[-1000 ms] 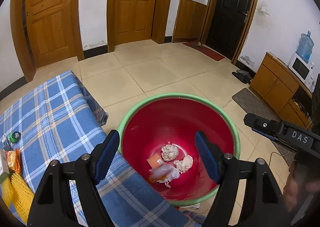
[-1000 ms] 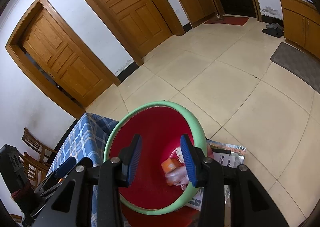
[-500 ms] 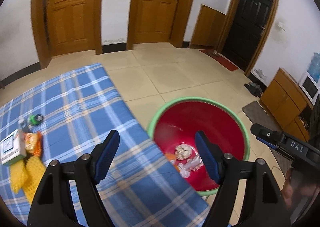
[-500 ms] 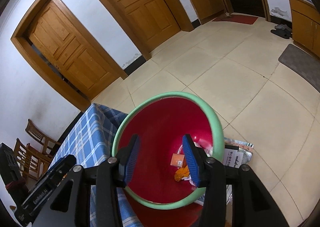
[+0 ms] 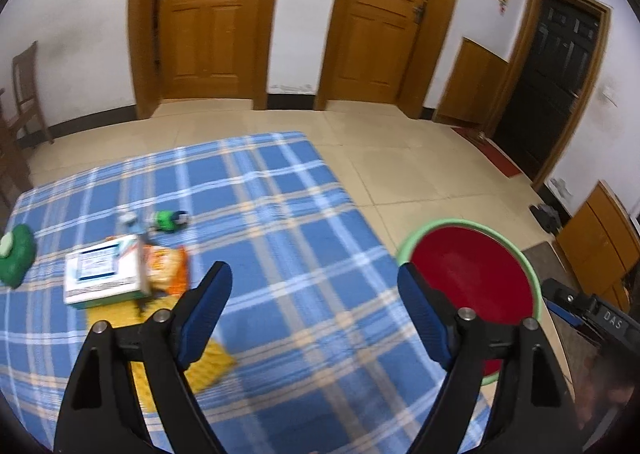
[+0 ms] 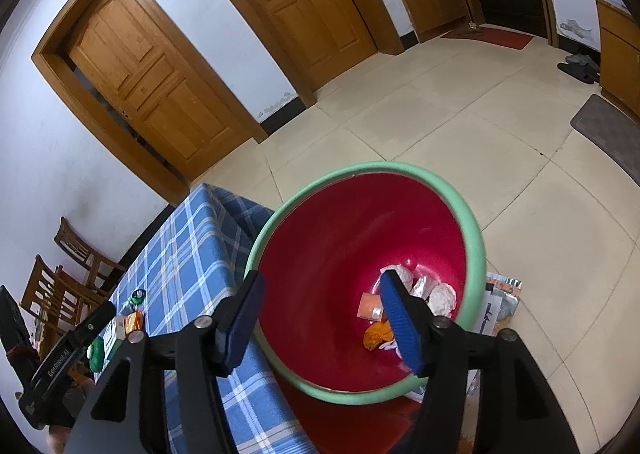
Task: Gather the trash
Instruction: 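Move left tool back and grasp the white medicine box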
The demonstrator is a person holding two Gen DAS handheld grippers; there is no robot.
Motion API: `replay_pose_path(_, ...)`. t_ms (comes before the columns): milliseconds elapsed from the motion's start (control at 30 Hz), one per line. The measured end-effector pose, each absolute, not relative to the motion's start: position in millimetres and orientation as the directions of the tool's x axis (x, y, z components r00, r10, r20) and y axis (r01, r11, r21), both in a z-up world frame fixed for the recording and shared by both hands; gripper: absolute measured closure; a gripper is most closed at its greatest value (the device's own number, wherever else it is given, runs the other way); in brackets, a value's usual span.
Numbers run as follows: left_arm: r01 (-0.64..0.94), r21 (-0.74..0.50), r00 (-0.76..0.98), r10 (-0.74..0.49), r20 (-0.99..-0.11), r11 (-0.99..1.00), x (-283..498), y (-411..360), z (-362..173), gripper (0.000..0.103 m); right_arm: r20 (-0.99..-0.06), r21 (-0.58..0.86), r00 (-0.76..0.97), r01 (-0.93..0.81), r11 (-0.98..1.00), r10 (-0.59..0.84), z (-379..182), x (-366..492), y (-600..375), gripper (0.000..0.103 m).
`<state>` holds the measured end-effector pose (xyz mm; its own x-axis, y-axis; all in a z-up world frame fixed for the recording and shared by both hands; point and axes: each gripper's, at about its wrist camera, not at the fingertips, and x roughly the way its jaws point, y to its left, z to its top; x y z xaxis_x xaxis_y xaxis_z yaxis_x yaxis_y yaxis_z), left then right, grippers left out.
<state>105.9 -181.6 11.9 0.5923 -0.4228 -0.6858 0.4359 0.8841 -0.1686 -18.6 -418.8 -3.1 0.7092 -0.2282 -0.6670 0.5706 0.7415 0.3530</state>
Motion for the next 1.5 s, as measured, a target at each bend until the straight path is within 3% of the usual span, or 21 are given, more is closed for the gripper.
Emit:
replay_pose_path(133, 0.392, -0.16, 0.614, -0.387, -0.687, 0.906, 110.7, -157.6, 11.5, 0.011, -0.678, 0.344, 0.702, 0.566, 0.749, -0.219, -5.1, -12.8, -410.8, 0.033)
replay_pose_path(600, 0.183, -0.135, 0.661, -0.223, -0.717, 0.974, 144.4, -68.2, 0.4, 0.009, -0.717, 0.297, 0.664, 0.567, 0.769, -0.212, -14.4, 4.5, -386.5, 0.029)
replay_pose_path(900, 0.15, -0.095, 0.622, -0.169, -0.764, 0.984, 167.3, -56.0, -24.9, 0.003, -0.747, 0.258, 0.631, 0.565, 0.783, -0.209, -22.3, 19.5, -372.7, 0.029)
replay_pose_path(1333, 0.122, -0.14, 0.593, -0.185, -0.784, 0.983, 186.9, -52.1, -45.0, 0.003, -0.775, 0.217, 0.603, 0.535, 0.817, -0.189, -33.5, 39.1, -350.7, 0.029)
replay_pose_path(1400, 0.116, -0.166, 0.588, -0.202, -0.783, 0.979, 187.8, -48.4, -45.8, 0.011, -0.777, 0.216, 0.602, 0.527, 0.822, -0.182, -34.6, 41.3, -347.7, 0.029)
replay_pose_path(1500, 0.129, -0.186, 0.584, -0.226, -0.779, 0.974, 187.5, -46.7, -45.6, 0.012, -0.779, 0.214, 0.603, 0.514, 0.83, -0.173, -35.7, 43.6, -344.1, 0.029)
